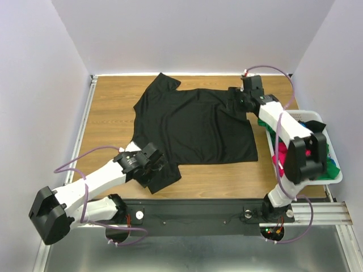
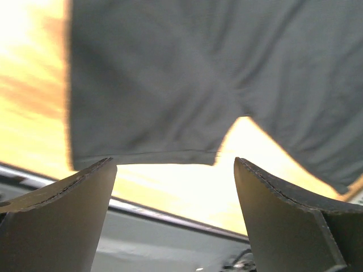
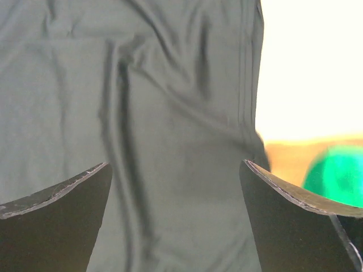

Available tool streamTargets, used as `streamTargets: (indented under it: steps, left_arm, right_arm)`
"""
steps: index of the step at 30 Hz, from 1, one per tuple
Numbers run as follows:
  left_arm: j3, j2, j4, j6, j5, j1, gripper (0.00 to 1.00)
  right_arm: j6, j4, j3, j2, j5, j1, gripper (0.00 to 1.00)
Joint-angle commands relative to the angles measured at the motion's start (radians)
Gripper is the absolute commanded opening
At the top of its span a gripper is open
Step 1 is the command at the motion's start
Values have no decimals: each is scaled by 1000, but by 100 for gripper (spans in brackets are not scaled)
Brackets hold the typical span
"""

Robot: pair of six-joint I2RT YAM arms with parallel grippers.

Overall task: Fold and stack the t-shirts
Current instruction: Flatten the tshirt out

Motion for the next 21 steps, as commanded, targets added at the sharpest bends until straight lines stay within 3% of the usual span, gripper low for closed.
streamTargets:
  steps: [1, 4, 10, 14, 17, 20, 21]
  left_arm:
    - [-72, -58, -94, -24, 8, 0, 97]
    - [-61, -40, -137, 8, -11, 1, 99]
    - [-18, 141, -200, 126, 23, 4, 98]
    - [26, 262, -188, 157, 5, 3, 93]
    - [31, 308, -122, 181, 38, 0, 81]
    - [-25, 311, -6, 203, 90, 1, 61]
    - [-38, 314, 5, 201, 107, 1, 60]
  right_arm:
    - [166, -9, -182, -136, 8, -9, 100]
    - [203, -8, -268, -222, 7, -6, 100]
    - [199, -9, -326, -308, 27, -7, 100]
    - [193, -9, -321, -323, 19, -7, 100]
    - [183, -11, -319, -325, 34, -7, 100]
    - [176, -11, -321, -325, 48, -7, 100]
    - [176, -11, -319, -325, 53, -7, 100]
